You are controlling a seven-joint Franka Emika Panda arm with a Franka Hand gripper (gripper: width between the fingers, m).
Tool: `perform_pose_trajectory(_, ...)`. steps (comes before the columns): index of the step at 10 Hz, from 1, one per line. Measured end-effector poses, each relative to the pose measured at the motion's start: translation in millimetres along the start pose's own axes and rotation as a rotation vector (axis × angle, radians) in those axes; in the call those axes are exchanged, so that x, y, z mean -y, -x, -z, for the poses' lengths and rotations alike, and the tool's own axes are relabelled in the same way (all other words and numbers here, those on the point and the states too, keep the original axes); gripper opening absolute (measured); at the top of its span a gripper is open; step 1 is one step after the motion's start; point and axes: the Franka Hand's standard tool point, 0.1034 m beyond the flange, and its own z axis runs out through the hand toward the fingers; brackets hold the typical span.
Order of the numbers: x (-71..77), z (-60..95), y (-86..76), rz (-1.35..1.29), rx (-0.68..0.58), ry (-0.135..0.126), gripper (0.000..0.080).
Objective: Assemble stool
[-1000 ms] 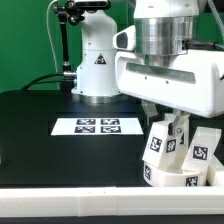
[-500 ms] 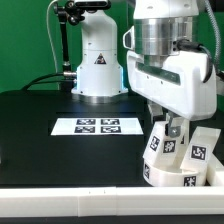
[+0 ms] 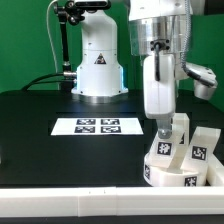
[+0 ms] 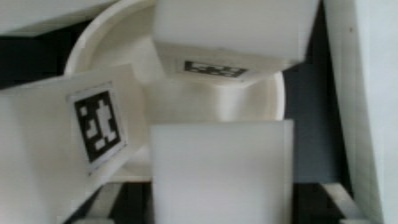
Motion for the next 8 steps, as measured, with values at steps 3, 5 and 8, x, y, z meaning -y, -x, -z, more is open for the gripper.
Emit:
perform_pose_trajectory(3, 3.0, 0.0, 1.0, -0.218, 0.033, -0.039, 0.0338)
perform_pose_trajectory(5, 2.6, -0.5, 1.1, -0.22, 0.035, -0.038, 0.0338)
perform_pose_trajectory(8, 8.6, 11.7, 12.7, -0.068, 0.037, 0.032, 0.0625)
